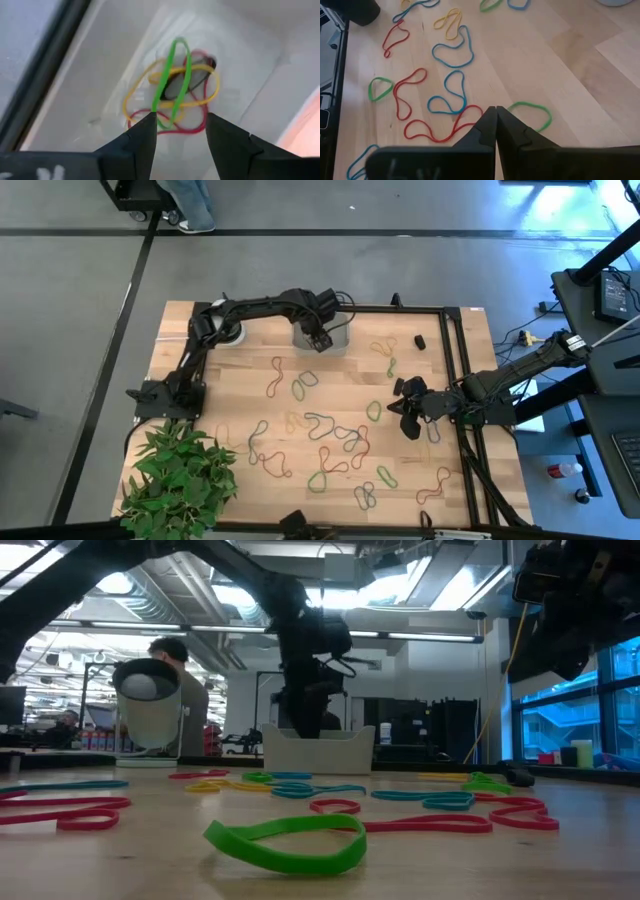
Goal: Pick and place rubber bands into bin
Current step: Put the blue rubber band into the white bin
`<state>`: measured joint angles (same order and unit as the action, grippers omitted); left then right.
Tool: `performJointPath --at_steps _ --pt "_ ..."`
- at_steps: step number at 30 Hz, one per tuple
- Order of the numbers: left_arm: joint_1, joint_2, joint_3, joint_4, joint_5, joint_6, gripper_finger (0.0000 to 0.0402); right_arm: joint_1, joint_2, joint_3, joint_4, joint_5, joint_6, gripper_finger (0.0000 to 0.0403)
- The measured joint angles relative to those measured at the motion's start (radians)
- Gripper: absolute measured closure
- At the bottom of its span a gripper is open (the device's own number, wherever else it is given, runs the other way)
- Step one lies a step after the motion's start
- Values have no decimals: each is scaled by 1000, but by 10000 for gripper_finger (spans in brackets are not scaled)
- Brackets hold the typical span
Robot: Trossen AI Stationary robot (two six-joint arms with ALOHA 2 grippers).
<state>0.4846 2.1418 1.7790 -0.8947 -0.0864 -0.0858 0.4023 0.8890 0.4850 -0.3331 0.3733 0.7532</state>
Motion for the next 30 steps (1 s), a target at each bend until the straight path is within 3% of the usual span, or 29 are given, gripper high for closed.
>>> performJointPath --at_steps 9,15,18,23,30 --pt "-84 -165 0 -3 -9 -67 288 0 0 0 0 0 -2 395" --pt "-178 -290 -32 -24 -27 -20 363 0 0 0 0 0 -2 395" --pt "-213 -361 -137 -13 -10 -23 394 0 0 0 1 0 -2 395" --pt "-272 -519 -424 157 60 -116 400 0 0 0 4 0 -3 395" --pt "-387 -772 -806 478 -15 -228 400 0 0 13 -36 -7 71 399"
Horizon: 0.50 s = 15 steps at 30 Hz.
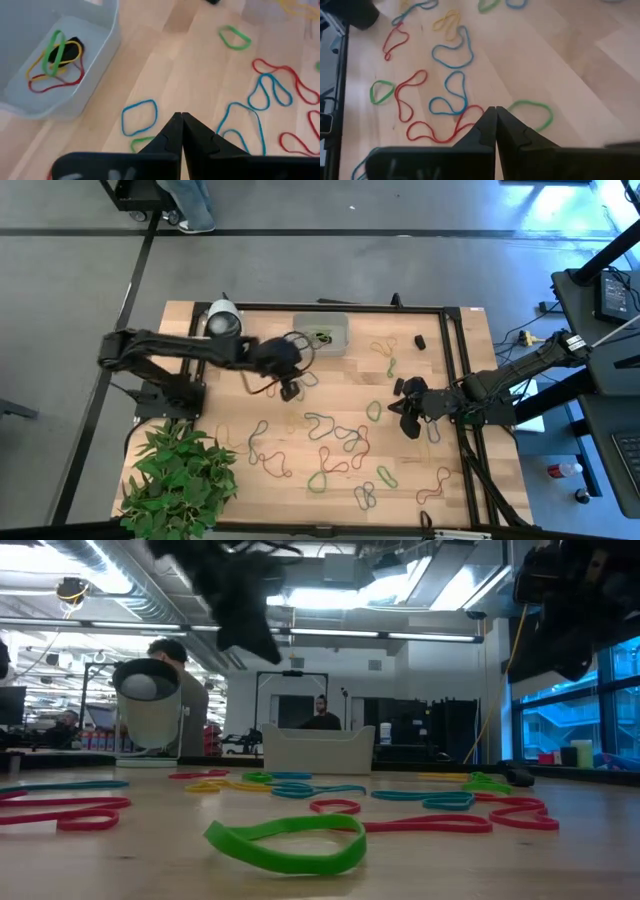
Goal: Pick and place rubber bands into bin
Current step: Put the blue rubber band into the white bin
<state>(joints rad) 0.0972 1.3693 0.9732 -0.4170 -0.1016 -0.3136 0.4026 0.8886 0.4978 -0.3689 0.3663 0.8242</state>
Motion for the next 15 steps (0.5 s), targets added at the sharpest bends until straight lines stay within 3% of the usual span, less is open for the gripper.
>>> performJointPath --at_steps 7,15 --pt "-44 -207 -247 88 -56 -97 400 0 10 129 -299 -47 241 401" --pt "-66 -359 -367 74 -38 -137 400 0 158 286 -629 -234 539 402"
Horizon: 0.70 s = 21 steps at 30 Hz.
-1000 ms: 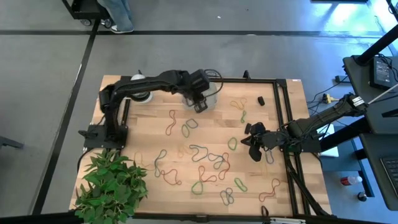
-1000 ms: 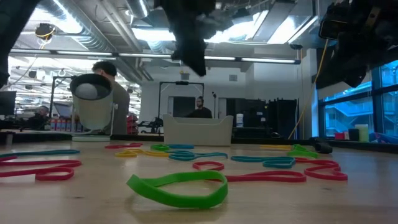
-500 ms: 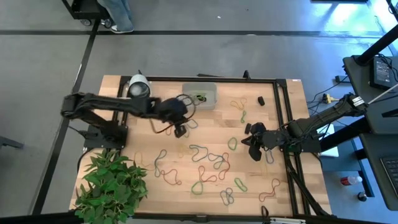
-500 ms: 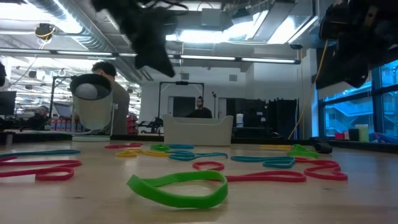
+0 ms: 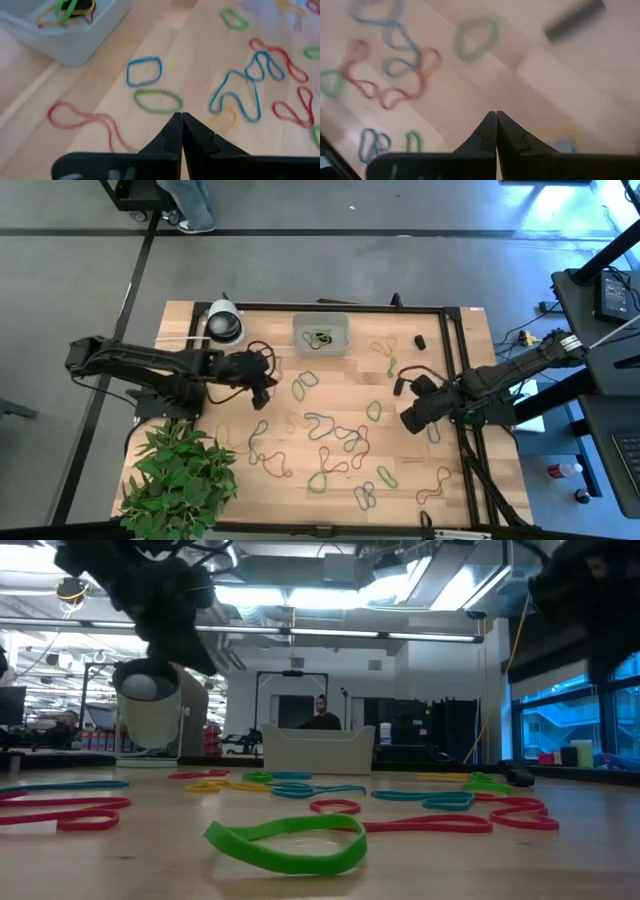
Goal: Pick and place rubber bands into bin
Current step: Put the blue rubber band into the white bin
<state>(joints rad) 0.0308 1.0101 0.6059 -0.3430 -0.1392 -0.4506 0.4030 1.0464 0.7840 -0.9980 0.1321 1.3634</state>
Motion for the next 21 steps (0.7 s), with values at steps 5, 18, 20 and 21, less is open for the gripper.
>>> performJointPath --at_steps 5,18,20,21 --pt "-4 -45 -14 -12 3 31 400 0 95 -8 -37 -162 124 399" --pt "-4 -57 -14 -15 55 147 400 0 286 -22 -68 -343 41 367" --pt "-4 -57 -14 -18 56 150 400 0 314 -22 -70 -360 39 356" --pt "-4 -57 -14 -19 56 150 400 0 328 -22 -70 -371 39 349"
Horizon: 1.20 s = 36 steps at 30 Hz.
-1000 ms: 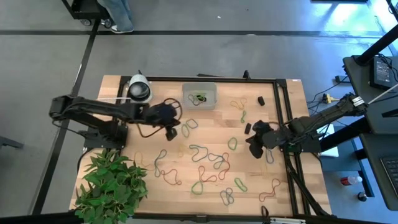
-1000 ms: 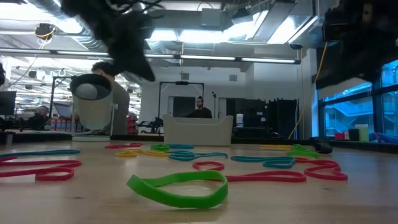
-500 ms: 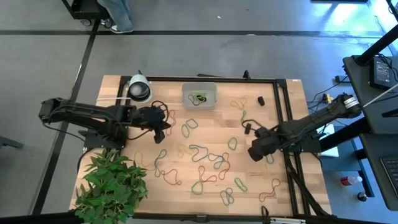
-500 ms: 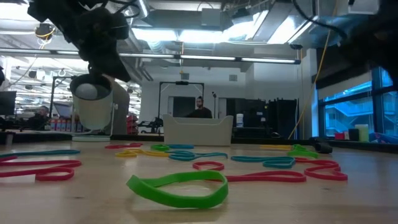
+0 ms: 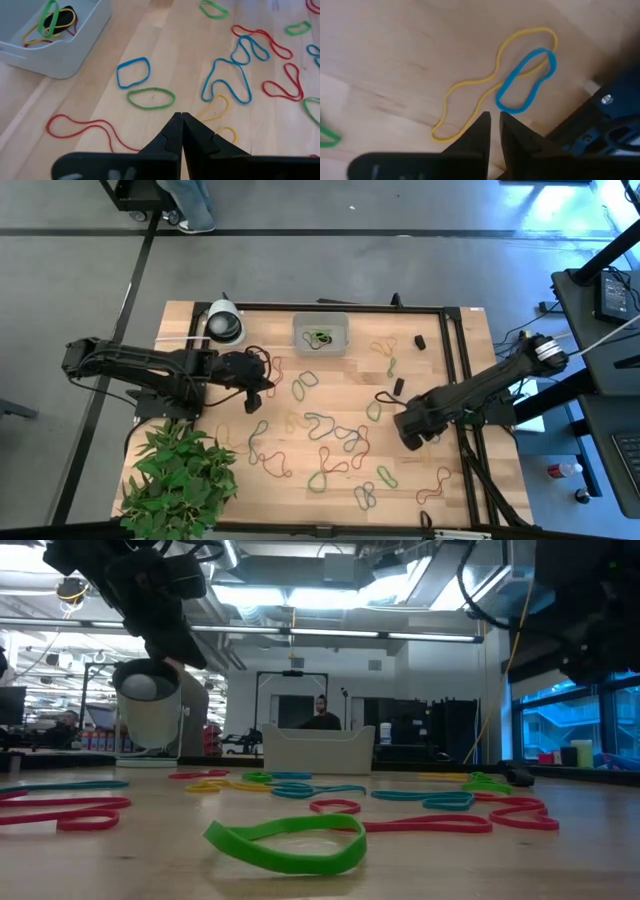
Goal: Pick and place rubber bands into bin
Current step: Put the blue rubber band into the white bin
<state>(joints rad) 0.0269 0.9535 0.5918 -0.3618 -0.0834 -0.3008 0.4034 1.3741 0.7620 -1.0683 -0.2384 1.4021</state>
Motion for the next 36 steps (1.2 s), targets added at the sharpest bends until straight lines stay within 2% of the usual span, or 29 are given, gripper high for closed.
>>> performJointPath --at_steps 11,24,30,36 --pt "0 1 0 0 0 0 400 0 137 -1 7 -10 12 284" --pt "0 1 0 0 0 -10 400 0 262 -4 42 -22 32 280" --pt "0 1 -1 -1 0 -11 400 -3 257 -67 132 -66 47 298" --pt "0 1 -1 0 -1 -11 400 -1 237 -73 154 -49 41 357"
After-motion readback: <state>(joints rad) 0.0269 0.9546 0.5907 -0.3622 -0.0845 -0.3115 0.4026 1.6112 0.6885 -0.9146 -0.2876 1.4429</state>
